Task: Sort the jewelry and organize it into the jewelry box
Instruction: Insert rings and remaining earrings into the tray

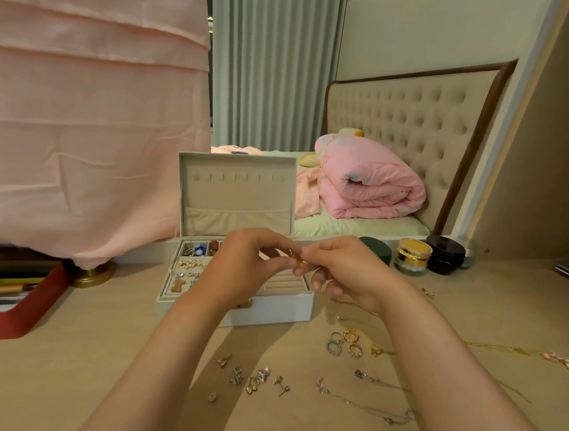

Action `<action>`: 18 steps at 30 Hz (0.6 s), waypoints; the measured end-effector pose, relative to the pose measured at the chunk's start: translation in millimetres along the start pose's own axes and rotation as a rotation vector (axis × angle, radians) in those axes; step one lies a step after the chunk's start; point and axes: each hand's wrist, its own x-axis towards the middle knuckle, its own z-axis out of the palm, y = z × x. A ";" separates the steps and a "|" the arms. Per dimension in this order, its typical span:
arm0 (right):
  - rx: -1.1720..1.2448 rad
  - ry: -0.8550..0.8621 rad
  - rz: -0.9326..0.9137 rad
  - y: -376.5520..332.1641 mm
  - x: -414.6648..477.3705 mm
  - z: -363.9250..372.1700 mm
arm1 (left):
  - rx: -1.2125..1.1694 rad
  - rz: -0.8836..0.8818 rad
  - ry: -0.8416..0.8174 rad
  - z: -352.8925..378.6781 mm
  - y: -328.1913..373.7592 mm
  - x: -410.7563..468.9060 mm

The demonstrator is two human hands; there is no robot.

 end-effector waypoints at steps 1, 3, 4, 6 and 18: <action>-0.001 0.022 -0.025 1.8 3.7 2.9 | -0.007 -0.011 0.024 -0.5 -4.2 -0.3; -0.062 0.079 -0.099 3.8 7.6 8.6 | -0.010 -0.054 0.028 -1.3 -11.8 -0.3; -0.099 0.103 -0.146 4.0 8.2 10.5 | -0.004 -0.078 0.016 -2.3 -14.3 -0.1; -0.166 0.108 -0.236 3.0 8.6 12.1 | 0.011 -0.118 -0.014 -3.7 -16.6 1.2; -0.151 0.037 -0.124 5.3 8.5 11.6 | 0.086 -0.198 -0.131 -3.9 -25.2 4.3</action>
